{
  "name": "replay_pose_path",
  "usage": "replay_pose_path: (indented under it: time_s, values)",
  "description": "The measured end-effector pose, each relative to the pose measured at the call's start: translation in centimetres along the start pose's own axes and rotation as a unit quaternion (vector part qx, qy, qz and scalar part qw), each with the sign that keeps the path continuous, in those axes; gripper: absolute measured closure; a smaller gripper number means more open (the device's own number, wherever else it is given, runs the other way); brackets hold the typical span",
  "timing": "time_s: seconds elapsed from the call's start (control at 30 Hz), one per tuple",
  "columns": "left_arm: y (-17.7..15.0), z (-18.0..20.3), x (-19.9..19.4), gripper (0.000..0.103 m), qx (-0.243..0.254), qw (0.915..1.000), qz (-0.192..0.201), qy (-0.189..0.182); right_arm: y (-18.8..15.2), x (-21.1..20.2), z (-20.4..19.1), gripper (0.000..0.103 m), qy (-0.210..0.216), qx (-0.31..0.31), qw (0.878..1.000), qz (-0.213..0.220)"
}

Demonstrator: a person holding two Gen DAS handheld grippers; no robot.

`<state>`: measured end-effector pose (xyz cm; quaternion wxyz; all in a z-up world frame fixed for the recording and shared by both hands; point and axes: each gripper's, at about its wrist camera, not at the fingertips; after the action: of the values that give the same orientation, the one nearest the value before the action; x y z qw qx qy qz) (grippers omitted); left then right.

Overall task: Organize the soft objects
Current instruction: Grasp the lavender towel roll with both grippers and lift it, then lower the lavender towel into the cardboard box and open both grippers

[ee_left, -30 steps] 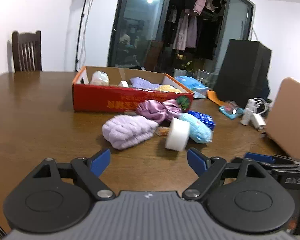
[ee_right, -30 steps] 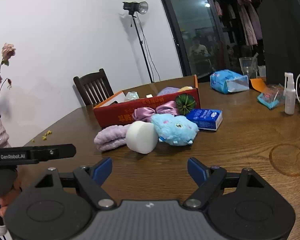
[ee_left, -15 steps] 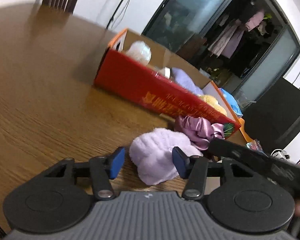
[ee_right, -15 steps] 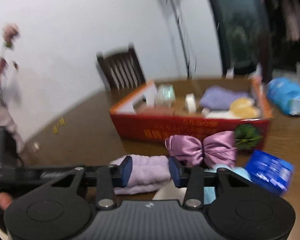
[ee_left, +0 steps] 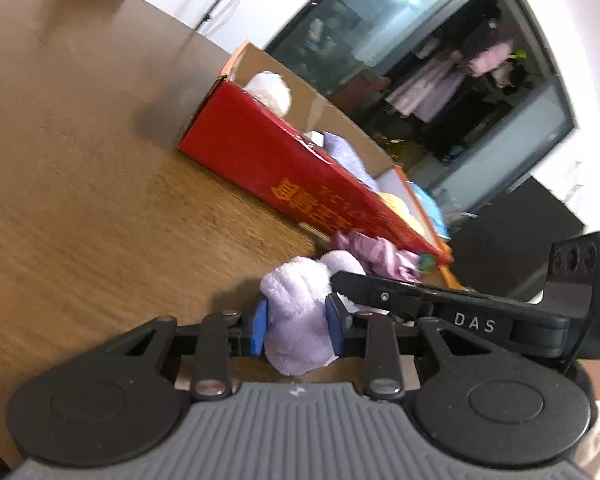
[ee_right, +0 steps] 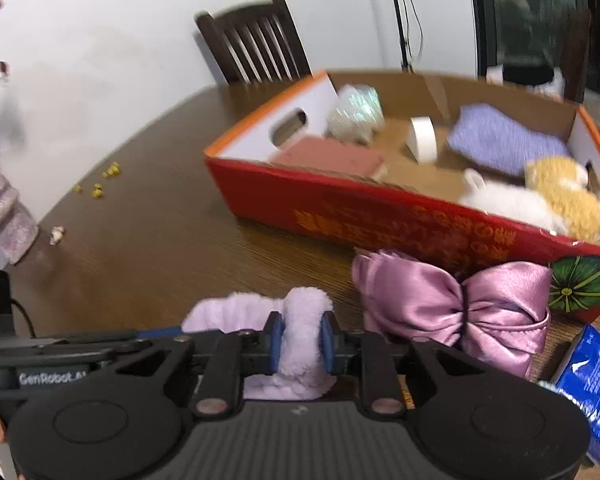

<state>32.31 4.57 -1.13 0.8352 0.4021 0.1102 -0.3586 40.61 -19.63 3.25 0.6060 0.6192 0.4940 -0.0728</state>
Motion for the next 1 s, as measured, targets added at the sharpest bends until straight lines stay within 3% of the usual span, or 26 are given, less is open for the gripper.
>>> replay_pose_path:
  time_s: [0.17, 0.3, 0.4, 0.63, 0.83, 0.87, 0.93, 1.0]
  values:
    - [-3.0, 0.1, -3.9, 0.072, 0.02, 0.9993, -0.023, -0.02, -4.5, -4.3, -3.1, 0.085, 0.007, 0.009, 0.999, 0.048]
    - [-6.0, 1.9, -6.4, 0.067, 0.068, 0.9976, -0.013, -0.004, -10.3, -7.5, -4.5, 0.083, 0.009, 0.053, 0.997, 0.06]
    - [-7.2, 2.2, -6.7, 0.055, 0.091, 0.9957, -0.016, -0.009, -13.5, -8.9, -4.5, 0.074, 0.011, 0.089, 0.994, 0.067]
    - [-7.8, 2.2, -6.6, 0.054, 0.084, 0.9964, -0.014, -0.006, -16.1, -10.2, -3.1, 0.06, 0.008, 0.138, 0.986, 0.092]
    - [-7.8, 2.4, -6.4, 0.071, 0.09, 0.9959, -0.012, 0.004, -15.6, -8.6, -2.6, 0.061, 0.016, 0.15, 0.983, 0.106]
    - [-7.8, 2.5, -6.5, 0.072, 0.094, 0.9955, -0.012, 0.005, -15.5, -8.2, -2.7, 0.063, 0.02, 0.15, 0.983, 0.104]
    - [-7.6, 2.6, -6.4, 0.073, 0.099, 0.995, -0.009, 0.007, -15.3, -7.8, -3.0, 0.079, 0.032, 0.145, 0.984, 0.101]
    - [-7.0, 2.7, -6.1, 0.075, 0.102, 0.9948, -0.007, 0.005, -15.0, -7.5, -3.1, 0.084, 0.04, 0.14, 0.984, 0.099]
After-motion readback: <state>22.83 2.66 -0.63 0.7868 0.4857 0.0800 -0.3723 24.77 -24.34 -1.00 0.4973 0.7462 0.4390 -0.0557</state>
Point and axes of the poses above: each gripper's, at about its wrist camera, not at the fingertips, and x roughly the way its jaws point, z to its right, y to its top, and after that the axes turned 2 degrees about z, right-handed
